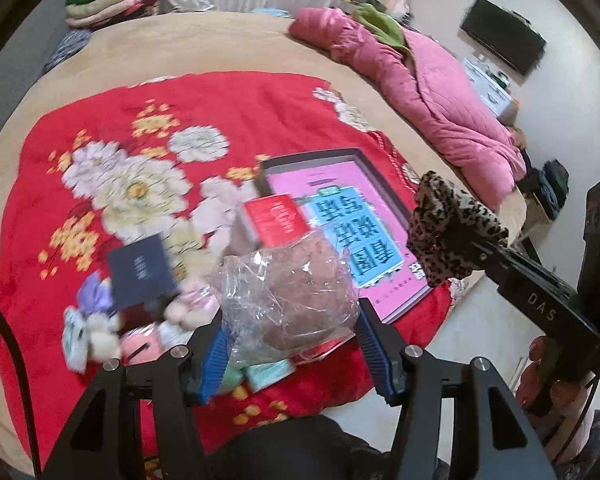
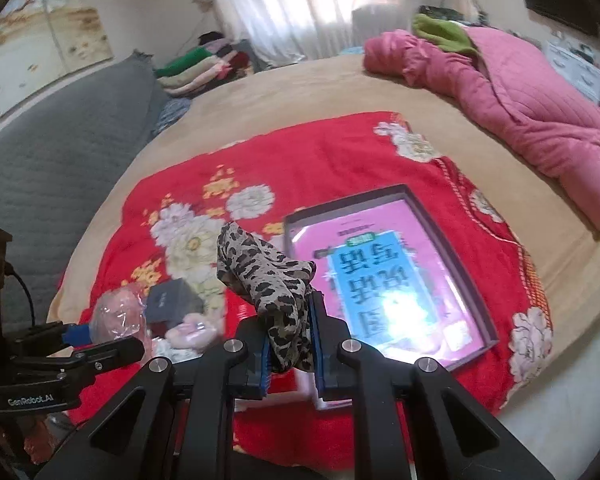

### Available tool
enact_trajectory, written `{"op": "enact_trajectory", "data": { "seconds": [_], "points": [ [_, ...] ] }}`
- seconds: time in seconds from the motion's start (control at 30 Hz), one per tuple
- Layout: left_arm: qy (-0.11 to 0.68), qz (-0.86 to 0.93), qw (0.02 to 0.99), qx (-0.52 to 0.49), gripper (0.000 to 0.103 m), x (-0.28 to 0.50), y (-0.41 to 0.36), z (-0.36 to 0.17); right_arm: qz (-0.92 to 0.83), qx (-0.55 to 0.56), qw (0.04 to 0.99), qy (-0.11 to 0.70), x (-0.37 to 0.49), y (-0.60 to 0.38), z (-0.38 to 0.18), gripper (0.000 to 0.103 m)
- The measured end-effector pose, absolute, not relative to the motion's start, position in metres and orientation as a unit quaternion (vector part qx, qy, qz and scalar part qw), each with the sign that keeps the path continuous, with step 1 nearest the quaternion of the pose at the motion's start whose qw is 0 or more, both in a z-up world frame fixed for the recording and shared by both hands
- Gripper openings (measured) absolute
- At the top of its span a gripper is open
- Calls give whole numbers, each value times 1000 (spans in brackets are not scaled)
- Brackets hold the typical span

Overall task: Organize soft objects
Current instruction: 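Carry the scrunchie with the right tool over the pink book tray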

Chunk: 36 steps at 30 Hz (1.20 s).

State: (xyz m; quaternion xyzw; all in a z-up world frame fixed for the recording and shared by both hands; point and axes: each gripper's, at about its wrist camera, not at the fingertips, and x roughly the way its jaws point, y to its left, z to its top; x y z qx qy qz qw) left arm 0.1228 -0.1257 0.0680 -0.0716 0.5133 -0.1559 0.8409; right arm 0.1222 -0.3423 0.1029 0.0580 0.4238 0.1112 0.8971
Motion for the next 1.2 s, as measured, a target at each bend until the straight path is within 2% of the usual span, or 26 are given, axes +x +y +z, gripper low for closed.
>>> {"op": "enact_trajectory", "data": {
  "seconds": [0.27, 0.67, 1.03, 1.2],
  "points": [
    [529, -190, 826, -39, 59, 151, -184, 59, 68, 79, 895, 433, 136, -389, 93, 15],
    [555, -204, 806, 6, 59, 174, -247, 21, 14, 93, 878, 469, 149, -444, 47, 16],
    [595, -203, 777, 27, 59, 196, -281, -23, -11, 44, 879, 476, 176, -455, 13, 17],
    [608, -205, 766, 38, 59, 201, -289, -33, -19, 17, 864, 502, 193, -455, -13, 17]
  ]
}}
